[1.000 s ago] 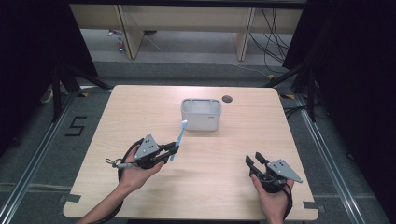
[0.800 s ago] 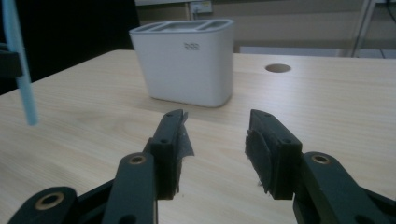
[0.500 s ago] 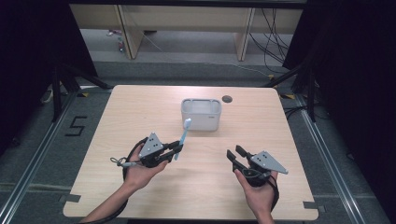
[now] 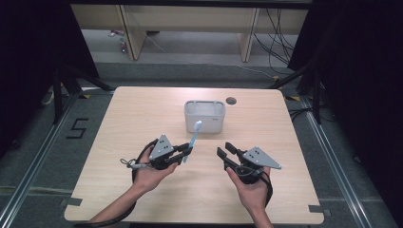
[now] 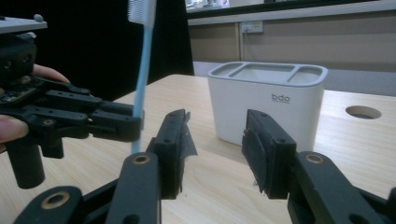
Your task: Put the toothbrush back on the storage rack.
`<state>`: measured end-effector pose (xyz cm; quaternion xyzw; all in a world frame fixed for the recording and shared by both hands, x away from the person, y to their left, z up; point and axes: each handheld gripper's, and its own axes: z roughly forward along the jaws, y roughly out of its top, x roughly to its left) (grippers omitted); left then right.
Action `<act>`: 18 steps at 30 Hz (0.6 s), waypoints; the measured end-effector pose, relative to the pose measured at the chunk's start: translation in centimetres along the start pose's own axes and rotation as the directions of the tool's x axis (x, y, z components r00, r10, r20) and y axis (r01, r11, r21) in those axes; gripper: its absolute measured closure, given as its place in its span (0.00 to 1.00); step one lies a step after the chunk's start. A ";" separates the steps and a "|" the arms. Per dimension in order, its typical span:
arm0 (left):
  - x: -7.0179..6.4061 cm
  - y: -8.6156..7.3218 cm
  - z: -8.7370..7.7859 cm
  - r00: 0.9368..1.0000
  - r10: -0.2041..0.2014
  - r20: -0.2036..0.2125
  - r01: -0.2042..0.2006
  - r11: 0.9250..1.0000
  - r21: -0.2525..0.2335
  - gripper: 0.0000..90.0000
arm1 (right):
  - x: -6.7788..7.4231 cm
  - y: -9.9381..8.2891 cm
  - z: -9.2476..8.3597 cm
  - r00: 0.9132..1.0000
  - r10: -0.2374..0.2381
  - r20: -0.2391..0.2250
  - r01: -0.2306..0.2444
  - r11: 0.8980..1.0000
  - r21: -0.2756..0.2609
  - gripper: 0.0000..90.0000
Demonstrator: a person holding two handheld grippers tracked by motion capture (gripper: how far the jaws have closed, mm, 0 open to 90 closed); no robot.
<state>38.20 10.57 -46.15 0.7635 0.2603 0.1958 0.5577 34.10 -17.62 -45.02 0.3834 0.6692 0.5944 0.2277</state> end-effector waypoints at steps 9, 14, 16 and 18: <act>-0.3 0.3 0.7 1.000 0.009 0.007 -0.008 1.000 -0.014 0.87 | 0.9 0.8 0.9 0.998 0.015 -0.058 -0.016 1.000 -0.010 0.68; -0.6 0.5 0.9 1.000 0.014 0.003 -0.014 1.000 -0.006 0.87 | 1.4 1.4 1.3 0.997 0.003 -0.073 -0.004 1.000 -0.023 0.68; -0.7 0.5 1.2 1.000 0.012 0.011 -0.011 1.000 -0.022 0.87 | 1.9 1.5 1.6 0.995 0.033 -0.090 -0.035 0.999 -0.023 0.68; -0.8 0.6 1.1 1.000 0.019 0.005 -0.019 1.000 -0.009 0.87 | 2.2 1.6 1.8 0.994 0.040 -0.100 -0.042 0.999 -0.022 0.68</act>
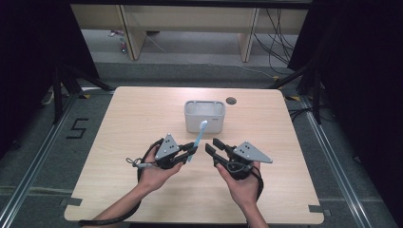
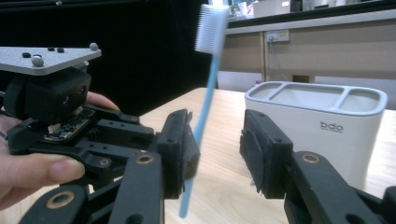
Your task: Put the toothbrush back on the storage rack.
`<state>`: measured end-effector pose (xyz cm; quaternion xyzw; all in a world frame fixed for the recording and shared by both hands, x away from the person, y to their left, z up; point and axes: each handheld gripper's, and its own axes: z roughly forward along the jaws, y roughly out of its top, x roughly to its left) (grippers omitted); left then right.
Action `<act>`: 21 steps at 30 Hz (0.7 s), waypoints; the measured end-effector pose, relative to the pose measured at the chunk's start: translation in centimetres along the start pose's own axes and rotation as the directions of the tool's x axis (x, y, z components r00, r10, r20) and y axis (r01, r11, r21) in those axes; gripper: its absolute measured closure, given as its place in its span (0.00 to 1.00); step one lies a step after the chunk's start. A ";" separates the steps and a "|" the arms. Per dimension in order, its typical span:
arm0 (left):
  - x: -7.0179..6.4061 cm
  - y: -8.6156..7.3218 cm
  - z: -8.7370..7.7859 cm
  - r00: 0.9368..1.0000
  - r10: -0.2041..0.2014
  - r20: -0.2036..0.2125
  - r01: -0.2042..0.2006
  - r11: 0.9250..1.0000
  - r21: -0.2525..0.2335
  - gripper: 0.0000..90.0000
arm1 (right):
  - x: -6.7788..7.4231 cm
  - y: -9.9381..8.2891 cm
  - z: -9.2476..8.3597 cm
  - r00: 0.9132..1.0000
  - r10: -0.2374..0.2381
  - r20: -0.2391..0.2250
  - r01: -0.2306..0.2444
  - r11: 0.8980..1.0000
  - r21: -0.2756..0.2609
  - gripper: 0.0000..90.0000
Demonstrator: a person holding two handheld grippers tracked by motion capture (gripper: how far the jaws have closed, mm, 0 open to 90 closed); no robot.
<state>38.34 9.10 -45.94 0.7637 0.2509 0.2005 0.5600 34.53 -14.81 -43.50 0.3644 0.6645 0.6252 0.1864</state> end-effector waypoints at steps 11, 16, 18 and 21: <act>-1.1 0.5 0.6 1.000 0.014 0.018 -0.013 1.000 -0.007 0.87 | 0.0 0.3 1.4 1.000 0.004 -0.005 -0.004 1.000 0.009 0.72; -1.4 0.5 0.8 1.000 0.014 0.024 -0.014 1.000 -0.008 0.87 | -0.2 0.3 1.7 1.000 0.005 0.000 -0.005 1.000 0.006 0.77; -1.5 0.5 0.8 1.000 0.014 0.025 -0.014 1.000 -0.007 0.87 | -0.2 0.2 1.7 1.000 0.009 0.010 -0.009 1.000 0.013 0.81; -1.5 0.4 0.8 1.000 0.014 0.026 -0.014 1.000 -0.004 0.87 | -0.2 0.1 1.8 1.000 0.006 0.018 -0.006 1.000 0.010 0.83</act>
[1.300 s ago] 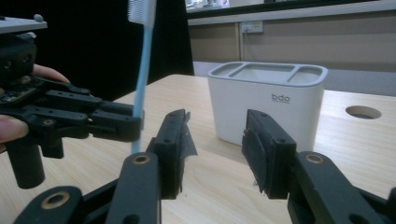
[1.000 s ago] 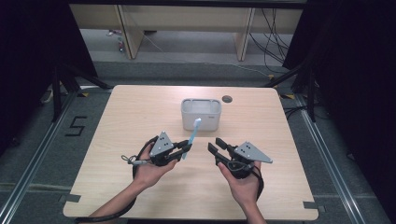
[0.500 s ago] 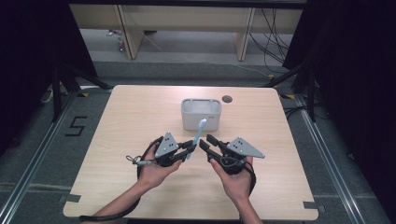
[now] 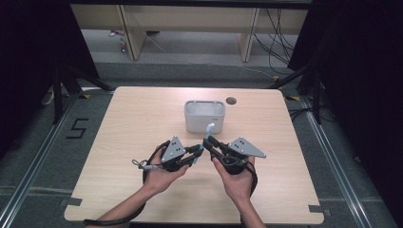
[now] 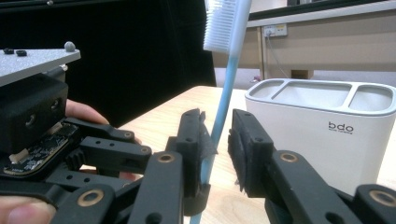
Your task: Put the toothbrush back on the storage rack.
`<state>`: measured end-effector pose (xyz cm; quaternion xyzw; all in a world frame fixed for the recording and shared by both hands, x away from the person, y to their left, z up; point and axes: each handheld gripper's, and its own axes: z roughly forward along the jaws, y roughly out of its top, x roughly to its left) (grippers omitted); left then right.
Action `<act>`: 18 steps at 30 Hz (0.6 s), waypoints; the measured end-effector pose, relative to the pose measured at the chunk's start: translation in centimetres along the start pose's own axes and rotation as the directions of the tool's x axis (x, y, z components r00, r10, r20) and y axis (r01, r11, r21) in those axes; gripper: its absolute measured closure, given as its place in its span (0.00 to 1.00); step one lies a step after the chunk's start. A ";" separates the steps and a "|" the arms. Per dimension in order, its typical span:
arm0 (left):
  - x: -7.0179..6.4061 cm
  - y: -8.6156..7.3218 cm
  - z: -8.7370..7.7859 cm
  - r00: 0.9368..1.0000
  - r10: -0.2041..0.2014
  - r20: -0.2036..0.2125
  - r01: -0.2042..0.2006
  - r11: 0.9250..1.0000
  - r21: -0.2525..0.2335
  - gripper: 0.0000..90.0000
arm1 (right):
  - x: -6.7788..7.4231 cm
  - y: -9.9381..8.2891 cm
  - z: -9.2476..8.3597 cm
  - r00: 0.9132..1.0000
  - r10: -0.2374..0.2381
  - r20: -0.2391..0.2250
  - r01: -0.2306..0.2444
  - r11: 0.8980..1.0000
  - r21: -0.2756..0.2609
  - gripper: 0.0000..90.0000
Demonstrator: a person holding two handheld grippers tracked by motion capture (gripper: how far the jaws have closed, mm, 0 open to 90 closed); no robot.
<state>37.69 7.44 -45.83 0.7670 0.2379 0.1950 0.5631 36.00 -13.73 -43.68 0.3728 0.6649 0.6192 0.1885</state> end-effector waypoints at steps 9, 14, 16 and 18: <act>-0.3 0.0 0.2 1.000 0.003 0.005 -0.003 1.000 0.001 0.87 | -0.1 -0.1 0.2 1.000 -0.021 0.009 0.021 1.000 0.006 0.91; -0.3 -0.1 0.5 1.000 0.007 0.004 -0.007 1.000 -0.003 0.82 | 0.2 -0.1 0.2 1.000 -0.002 -0.012 0.002 1.000 0.025 0.95; -0.3 -0.1 0.5 1.000 0.017 0.005 -0.017 1.000 0.004 0.78 | 0.3 -0.1 0.2 1.000 -0.008 -0.010 0.008 1.000 0.029 0.95; -0.2 -0.2 0.4 1.000 0.023 0.002 -0.023 1.000 0.008 0.72 | 0.1 0.0 0.2 1.000 -0.029 0.003 0.029 0.999 0.023 0.95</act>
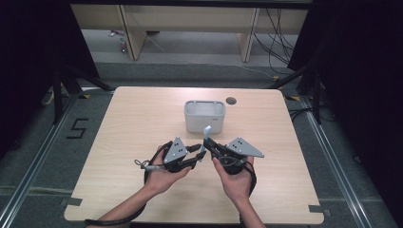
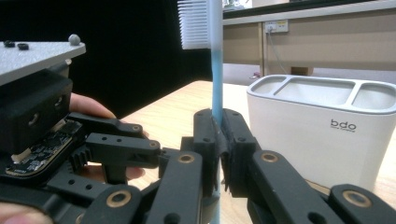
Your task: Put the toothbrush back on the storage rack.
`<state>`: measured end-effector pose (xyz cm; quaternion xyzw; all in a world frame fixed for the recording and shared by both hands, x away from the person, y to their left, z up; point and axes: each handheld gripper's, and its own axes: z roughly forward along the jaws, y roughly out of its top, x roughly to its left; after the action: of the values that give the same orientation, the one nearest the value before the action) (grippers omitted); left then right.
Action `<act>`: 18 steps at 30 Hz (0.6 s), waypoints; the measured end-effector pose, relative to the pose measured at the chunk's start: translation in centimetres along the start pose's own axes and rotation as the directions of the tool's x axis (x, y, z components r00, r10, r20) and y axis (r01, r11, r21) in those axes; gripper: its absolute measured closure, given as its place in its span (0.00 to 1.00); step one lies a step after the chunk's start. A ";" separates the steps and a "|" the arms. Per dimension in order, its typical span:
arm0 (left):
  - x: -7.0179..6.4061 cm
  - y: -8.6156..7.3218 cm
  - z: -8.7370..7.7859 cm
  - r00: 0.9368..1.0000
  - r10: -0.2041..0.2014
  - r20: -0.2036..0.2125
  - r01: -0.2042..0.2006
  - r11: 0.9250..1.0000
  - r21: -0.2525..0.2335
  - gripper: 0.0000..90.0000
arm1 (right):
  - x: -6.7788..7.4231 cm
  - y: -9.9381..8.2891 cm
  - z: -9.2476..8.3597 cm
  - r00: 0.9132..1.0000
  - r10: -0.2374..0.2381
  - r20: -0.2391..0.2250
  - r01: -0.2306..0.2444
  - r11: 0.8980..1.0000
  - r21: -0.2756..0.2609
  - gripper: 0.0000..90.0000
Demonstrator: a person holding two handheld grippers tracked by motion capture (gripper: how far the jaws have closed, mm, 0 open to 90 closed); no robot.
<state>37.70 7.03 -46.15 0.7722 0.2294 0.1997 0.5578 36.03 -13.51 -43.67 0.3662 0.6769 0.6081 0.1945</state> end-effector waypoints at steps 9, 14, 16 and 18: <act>1.1 -0.7 -1.8 0.999 0.001 -0.038 0.000 1.000 0.017 0.53 | -0.9 0.8 -0.7 0.997 -0.046 0.055 0.048 0.999 -0.024 0.95; 2.5 -1.7 -3.9 0.995 -0.028 -0.095 0.031 0.999 0.022 0.47 | -1.3 1.0 -0.9 0.997 -0.032 0.068 0.034 0.999 -0.033 0.95; 2.8 -1.9 -4.3 0.994 -0.032 -0.107 0.034 0.999 0.020 0.46 | -1.4 1.1 -1.1 0.997 -0.032 0.077 0.034 0.999 -0.030 0.95; 3.3 -2.3 -5.2 0.991 -0.047 -0.128 0.049 0.999 0.009 0.45 | -1.4 1.1 -1.1 0.996 -0.036 0.081 0.039 0.999 -0.036 0.95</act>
<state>37.16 13.54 -46.63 0.7555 0.2844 0.2338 0.5419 36.50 -15.32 -42.65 0.3738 0.6639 0.6016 0.2400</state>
